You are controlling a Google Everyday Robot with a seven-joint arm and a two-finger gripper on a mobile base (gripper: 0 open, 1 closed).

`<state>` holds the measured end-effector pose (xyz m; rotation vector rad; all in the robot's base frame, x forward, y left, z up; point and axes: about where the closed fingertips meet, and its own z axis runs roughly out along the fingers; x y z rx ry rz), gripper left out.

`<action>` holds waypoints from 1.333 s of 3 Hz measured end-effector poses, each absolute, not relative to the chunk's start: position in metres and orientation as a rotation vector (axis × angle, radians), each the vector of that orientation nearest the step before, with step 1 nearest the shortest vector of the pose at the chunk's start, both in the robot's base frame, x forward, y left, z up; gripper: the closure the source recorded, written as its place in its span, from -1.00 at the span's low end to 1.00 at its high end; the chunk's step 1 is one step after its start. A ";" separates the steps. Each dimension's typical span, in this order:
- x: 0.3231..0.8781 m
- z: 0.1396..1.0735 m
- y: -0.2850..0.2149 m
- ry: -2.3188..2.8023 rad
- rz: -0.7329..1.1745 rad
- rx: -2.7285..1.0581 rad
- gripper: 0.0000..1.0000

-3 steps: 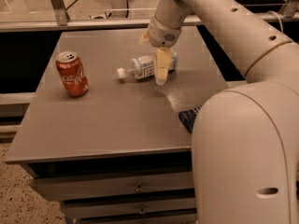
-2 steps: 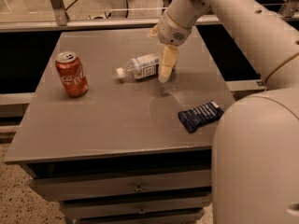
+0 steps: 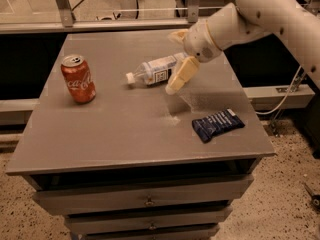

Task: Knock blue plastic bottle over

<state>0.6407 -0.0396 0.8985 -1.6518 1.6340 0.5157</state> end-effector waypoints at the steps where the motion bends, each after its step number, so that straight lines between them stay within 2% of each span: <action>1: 0.633 0.919 -0.068 1.495 0.565 -1.337 -1.00; 2: 0.639 0.929 -0.094 1.498 0.518 -1.247 -1.00; 3: 0.640 0.917 -0.072 1.466 0.547 -1.282 -1.00; 4: 0.646 0.926 -0.097 1.445 0.424 -1.352 -1.00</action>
Offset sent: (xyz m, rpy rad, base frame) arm -0.0093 -0.0181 0.0139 0.2400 -0.0761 -0.0865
